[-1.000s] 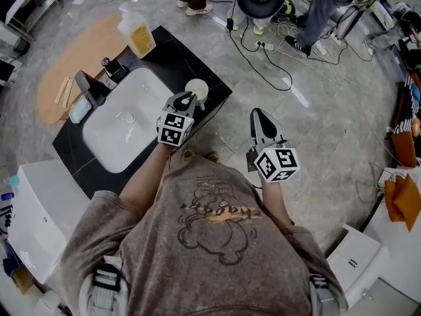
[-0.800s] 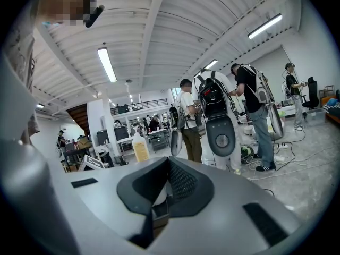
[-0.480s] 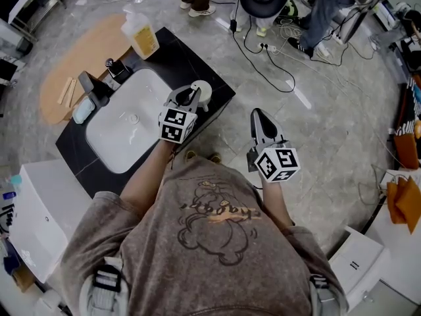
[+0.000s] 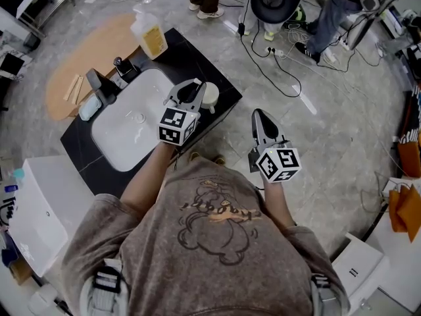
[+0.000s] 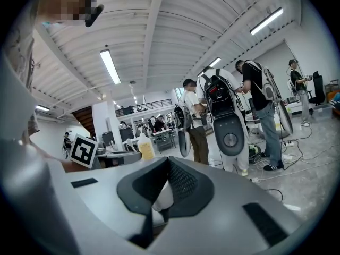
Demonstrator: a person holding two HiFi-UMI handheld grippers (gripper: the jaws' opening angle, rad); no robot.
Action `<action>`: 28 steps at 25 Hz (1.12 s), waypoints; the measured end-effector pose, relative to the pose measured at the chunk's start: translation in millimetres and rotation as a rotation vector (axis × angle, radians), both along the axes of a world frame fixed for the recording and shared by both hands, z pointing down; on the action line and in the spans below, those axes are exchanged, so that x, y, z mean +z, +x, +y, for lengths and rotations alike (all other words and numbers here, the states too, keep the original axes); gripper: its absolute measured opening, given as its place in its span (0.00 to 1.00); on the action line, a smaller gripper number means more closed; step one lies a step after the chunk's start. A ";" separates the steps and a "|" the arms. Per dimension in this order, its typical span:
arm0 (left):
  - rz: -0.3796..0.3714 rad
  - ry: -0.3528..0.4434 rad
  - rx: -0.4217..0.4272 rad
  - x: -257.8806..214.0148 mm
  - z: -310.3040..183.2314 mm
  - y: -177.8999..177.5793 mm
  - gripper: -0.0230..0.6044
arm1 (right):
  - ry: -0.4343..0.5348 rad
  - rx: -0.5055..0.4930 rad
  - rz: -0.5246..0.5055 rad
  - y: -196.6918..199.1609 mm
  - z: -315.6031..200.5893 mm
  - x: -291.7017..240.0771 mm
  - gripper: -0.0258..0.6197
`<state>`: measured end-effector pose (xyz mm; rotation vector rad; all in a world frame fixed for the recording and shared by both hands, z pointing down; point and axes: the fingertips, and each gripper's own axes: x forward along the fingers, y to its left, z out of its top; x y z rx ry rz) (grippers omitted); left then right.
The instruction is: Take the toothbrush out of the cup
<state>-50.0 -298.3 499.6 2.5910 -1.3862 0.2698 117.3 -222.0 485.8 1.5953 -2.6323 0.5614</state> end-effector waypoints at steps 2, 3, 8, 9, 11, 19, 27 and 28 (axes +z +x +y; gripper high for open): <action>0.026 0.007 -0.002 -9.9 2.1 -3.1 0.13 | 0.005 -0.009 -0.002 -3.1 -1.8 -0.8 0.04; 0.038 0.011 -0.004 -14.8 3.5 -4.7 0.13 | 0.007 -0.013 -0.004 -4.4 -2.7 -1.3 0.04; 0.096 0.022 -0.014 -35.9 13.7 -11.0 0.13 | 0.009 -0.027 -0.008 -6.3 -5.2 -2.3 0.04; 0.111 0.023 -0.014 -39.6 15.9 -11.9 0.13 | 0.010 -0.030 -0.009 -6.5 -5.9 -2.5 0.04; 0.135 0.029 -0.011 -46.4 20.1 -13.3 0.13 | 0.012 -0.034 -0.010 -7.5 -7.3 -2.7 0.04; 0.178 0.035 -0.040 -53.1 30.5 -28.7 0.13 | 0.021 -0.049 -0.012 -10.7 -12.9 -5.0 0.04; 0.193 0.004 -0.100 -41.1 40.1 -47.1 0.13 | 0.022 -0.064 -0.012 -13.3 -14.0 -4.9 0.04; 0.196 -0.005 -0.109 -40.3 41.1 -48.5 0.13 | 0.021 -0.066 -0.012 -13.8 -14.0 -4.7 0.04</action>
